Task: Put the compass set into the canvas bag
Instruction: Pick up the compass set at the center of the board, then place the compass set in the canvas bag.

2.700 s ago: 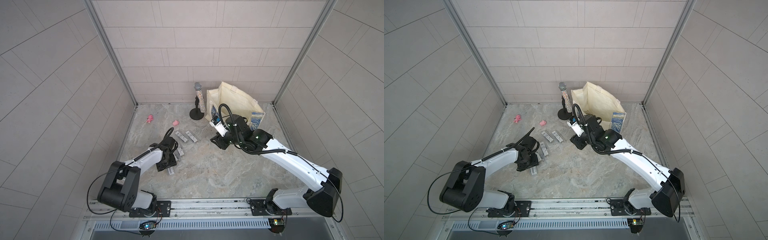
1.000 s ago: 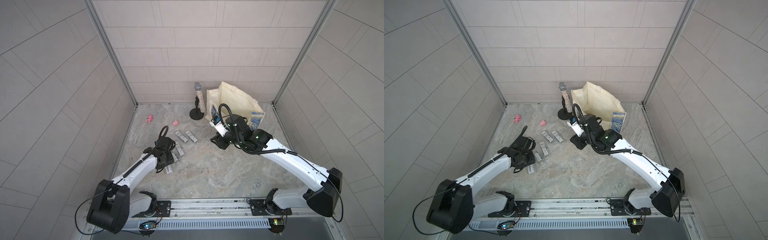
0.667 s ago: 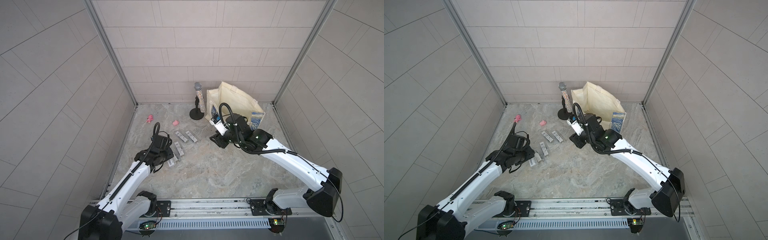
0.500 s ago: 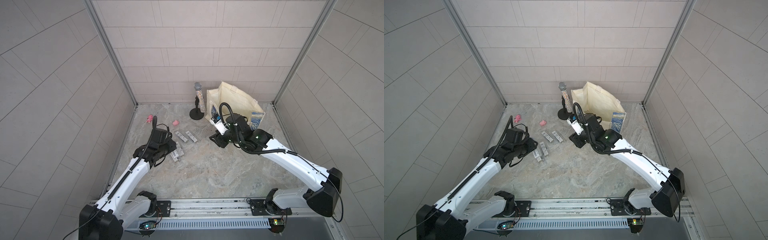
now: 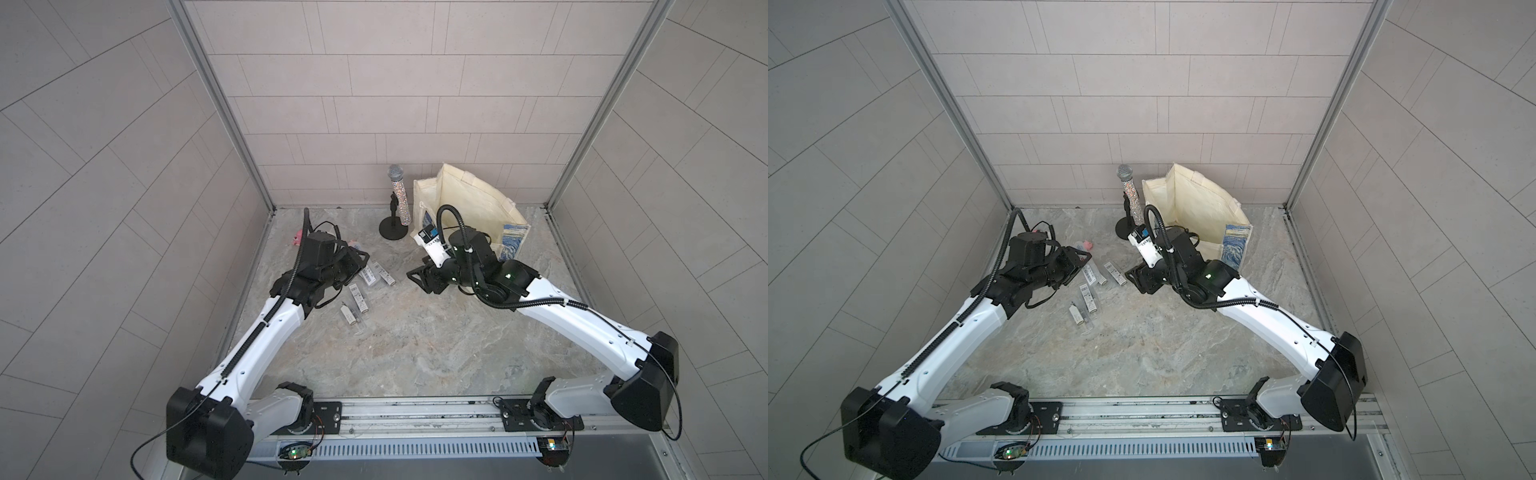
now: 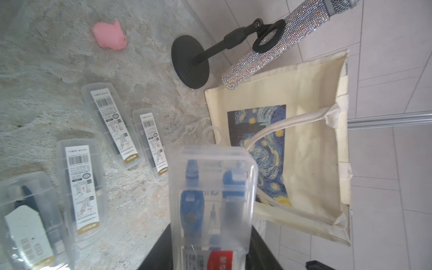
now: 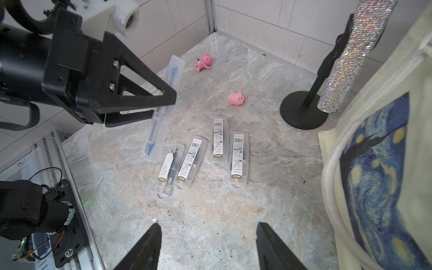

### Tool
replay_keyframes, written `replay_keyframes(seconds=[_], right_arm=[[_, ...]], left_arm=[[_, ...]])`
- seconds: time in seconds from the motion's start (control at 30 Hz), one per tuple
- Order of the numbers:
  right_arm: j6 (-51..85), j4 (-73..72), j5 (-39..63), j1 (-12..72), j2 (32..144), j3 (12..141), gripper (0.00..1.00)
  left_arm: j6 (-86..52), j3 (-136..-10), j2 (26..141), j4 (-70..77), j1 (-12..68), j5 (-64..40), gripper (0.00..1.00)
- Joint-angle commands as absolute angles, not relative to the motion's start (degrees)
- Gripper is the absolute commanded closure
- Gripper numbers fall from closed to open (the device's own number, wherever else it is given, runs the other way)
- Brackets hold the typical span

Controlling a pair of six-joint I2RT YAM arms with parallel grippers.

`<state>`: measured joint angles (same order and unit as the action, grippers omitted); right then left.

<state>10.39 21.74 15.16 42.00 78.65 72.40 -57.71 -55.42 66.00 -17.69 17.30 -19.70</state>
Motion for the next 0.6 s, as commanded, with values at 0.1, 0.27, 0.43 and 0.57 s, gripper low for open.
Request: replay_keyframes(seconds=[0.1, 0.27, 0.43, 0.57], right_arm=[[14.8, 16.9, 19.3, 42.6, 83.2, 75.6, 0.35], [17.7, 15.9, 19.3, 43.2, 85.8, 78.2, 0.38], [19.4, 14.6, 20.5, 43.8, 86.4, 79.4, 0.38], [17.4, 16.6, 22.4, 44.8, 87.8, 81.4, 0.38]], left_arm=[[-61.8, -59.2, 65.8, -12.2, 18.5, -22.5, 0.73], [-62.0, -59.9, 65.8, -12.1, 19.3, -22.7, 0.73], [-62.0, -60.0, 66.0, -11.8, 19.5, -22.9, 0.74], [-61.8, -60.2, 66.4, -11.7, 19.6, -22.9, 0.74]])
